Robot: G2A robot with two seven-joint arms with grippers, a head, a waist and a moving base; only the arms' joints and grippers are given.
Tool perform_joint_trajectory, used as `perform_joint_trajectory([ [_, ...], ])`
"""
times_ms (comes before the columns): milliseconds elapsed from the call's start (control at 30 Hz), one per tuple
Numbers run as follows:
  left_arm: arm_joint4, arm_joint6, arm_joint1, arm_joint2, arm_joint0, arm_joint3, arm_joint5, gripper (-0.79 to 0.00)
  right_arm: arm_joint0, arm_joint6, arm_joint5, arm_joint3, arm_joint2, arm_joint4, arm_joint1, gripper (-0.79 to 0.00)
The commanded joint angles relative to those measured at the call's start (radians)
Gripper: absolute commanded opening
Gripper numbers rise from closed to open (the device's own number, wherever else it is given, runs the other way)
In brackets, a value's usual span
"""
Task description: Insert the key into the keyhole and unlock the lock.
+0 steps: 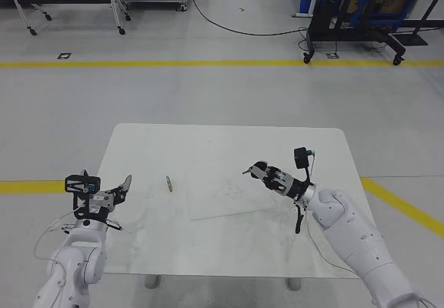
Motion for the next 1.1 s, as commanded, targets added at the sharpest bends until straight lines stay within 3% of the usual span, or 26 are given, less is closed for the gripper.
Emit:
perform_joint_trajectory([
  [0, -0.009, -0.003, -0.001, 0.005, 0.000, -0.004, -0.012, 0.000, 0.000, 0.000, 0.000, 0.000, 0.000, 0.000, 0.000, -0.785],
  [100, -0.094, -0.081, -0.002, 0.021, -0.014, -0.014, -0.084, 0.000, 0.000, 0.000, 0.000, 0.000, 0.000, 0.000, 0.000, -0.785],
  [267, -0.108, -0.341, 0.006, 0.052, -0.076, -0.045, -0.224, 0.000, 0.000, 0.000, 0.000, 0.000, 0.000, 0.000, 0.000, -0.785],
  [367, -0.070, -0.473, 0.006, 0.095, -0.112, -0.072, -0.227, 0.000, 0.000, 0.000, 0.000, 0.000, 0.000, 0.000, 0.000, -0.785],
  [500, -0.175, -0.592, -0.001, 0.134, -0.162, -0.093, -0.211, 0.000, 0.000, 0.000, 0.000, 0.000, 0.000, 0.000, 0.000, -0.785],
  [700, -0.199, -0.622, -0.006, 0.190, -0.192, -0.087, -0.211, 0.000, 0.000, 0.000, 0.000, 0.000, 0.000, 0.000, 0.000, -0.785],
  [867, -0.436, -0.644, -0.012, 0.217, -0.208, -0.049, -0.303, 0.000, 0.000, 0.000, 0.000, 0.000, 0.000, 0.000, 0.000, -0.785],
  [1067, -0.816, -0.749, -0.017, 0.233, -0.291, 0.079, -0.379, 0.000, -0.022, 0.008, 0.045, -0.039, 0.003, 0.005, 0.000, -0.785],
])
